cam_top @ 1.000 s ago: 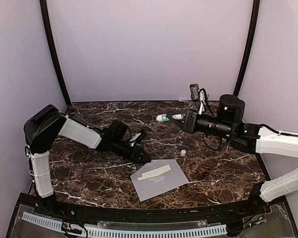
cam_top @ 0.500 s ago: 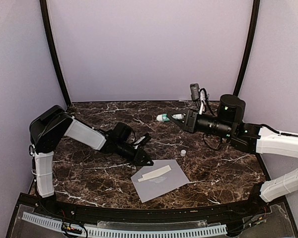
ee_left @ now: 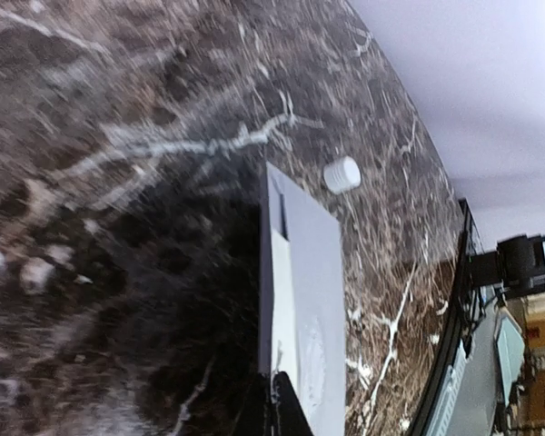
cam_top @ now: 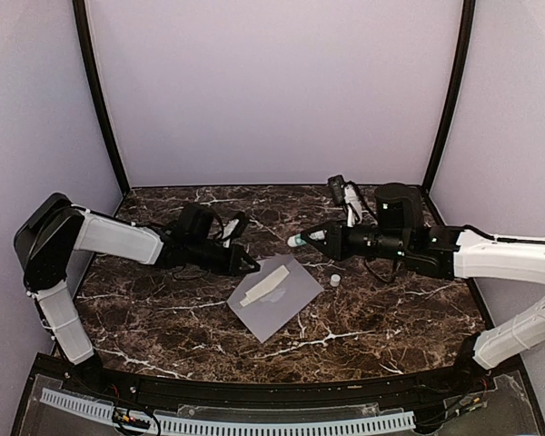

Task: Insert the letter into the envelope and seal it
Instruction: Paint the envelope at the center of the board.

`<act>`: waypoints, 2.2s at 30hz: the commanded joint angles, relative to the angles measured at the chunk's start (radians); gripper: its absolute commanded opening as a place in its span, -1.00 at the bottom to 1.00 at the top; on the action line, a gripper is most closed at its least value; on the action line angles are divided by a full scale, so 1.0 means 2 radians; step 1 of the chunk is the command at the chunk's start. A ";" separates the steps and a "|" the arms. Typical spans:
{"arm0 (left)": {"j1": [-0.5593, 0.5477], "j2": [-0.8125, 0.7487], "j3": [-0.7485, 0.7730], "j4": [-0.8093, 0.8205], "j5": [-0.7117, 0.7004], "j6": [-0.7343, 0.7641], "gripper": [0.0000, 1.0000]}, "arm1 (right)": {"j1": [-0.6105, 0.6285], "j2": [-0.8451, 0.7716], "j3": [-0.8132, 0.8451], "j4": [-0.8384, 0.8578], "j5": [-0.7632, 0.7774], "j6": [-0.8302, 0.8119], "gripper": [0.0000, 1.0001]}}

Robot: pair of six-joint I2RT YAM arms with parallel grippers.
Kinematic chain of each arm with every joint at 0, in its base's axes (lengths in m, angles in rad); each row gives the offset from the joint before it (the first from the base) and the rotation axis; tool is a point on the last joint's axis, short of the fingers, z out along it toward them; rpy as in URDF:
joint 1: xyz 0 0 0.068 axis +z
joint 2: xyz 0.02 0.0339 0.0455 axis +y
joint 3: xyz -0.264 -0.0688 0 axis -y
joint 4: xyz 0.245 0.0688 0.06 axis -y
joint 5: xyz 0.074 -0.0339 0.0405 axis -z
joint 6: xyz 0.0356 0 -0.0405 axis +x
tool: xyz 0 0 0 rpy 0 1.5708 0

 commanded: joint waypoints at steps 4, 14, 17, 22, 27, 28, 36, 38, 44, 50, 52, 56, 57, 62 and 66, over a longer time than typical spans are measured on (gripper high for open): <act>0.019 -0.056 -0.035 0.019 -0.101 -0.016 -1.00 | 0.038 0.078 0.052 -0.073 0.068 -0.052 -1.00; 0.019 -0.046 -0.033 0.017 -0.103 -0.021 -1.00 | 0.076 0.199 0.124 -0.097 0.127 -0.072 -1.00; 0.019 -0.041 -0.032 0.018 -0.098 -0.023 -1.00 | 0.077 0.231 0.143 -0.103 0.138 -0.079 -1.00; 0.019 -0.032 -0.030 0.019 -0.095 -0.023 -1.00 | 0.077 0.270 0.162 -0.109 0.163 -0.085 -1.00; 0.019 -0.025 -0.028 0.020 -0.088 -0.023 -1.00 | 0.077 0.298 0.174 -0.101 0.166 -0.095 -1.00; 0.019 -0.023 -0.027 0.020 -0.086 -0.024 -1.00 | 0.077 0.303 0.177 -0.101 0.166 -0.096 -1.00; 0.019 -0.018 -0.027 0.021 -0.084 -0.025 -1.00 | 0.077 0.325 0.189 -0.106 0.173 -0.112 -1.00; 0.019 -0.017 -0.026 0.021 -0.084 -0.025 -1.00 | 0.077 0.331 0.193 -0.113 0.175 -0.116 -1.00; 0.019 -0.014 -0.025 0.022 -0.085 -0.026 -1.00 | 0.078 0.339 0.199 -0.126 0.176 -0.129 -1.00; 0.019 -0.011 -0.025 0.022 -0.083 -0.027 -1.00 | 0.083 0.353 0.206 -0.134 0.166 -0.144 -1.00; 0.019 -0.010 -0.026 0.022 -0.083 -0.028 -1.00 | 0.086 0.358 0.209 -0.139 0.164 -0.149 -1.00; 0.019 -0.009 -0.027 0.021 -0.084 -0.029 -1.00 | 0.089 0.362 0.211 -0.143 0.155 -0.153 -1.00; 0.019 -0.008 -0.027 0.020 -0.085 -0.030 -1.00 | 0.089 0.362 0.210 -0.144 0.153 -0.153 -1.00; 0.019 -0.006 -0.027 0.018 -0.087 -0.033 -1.00 | 0.093 0.357 0.208 -0.144 0.139 -0.152 -1.00; 0.019 -0.004 -0.027 0.018 -0.086 -0.035 -1.00 | 0.097 0.358 0.210 -0.142 0.128 -0.151 -1.00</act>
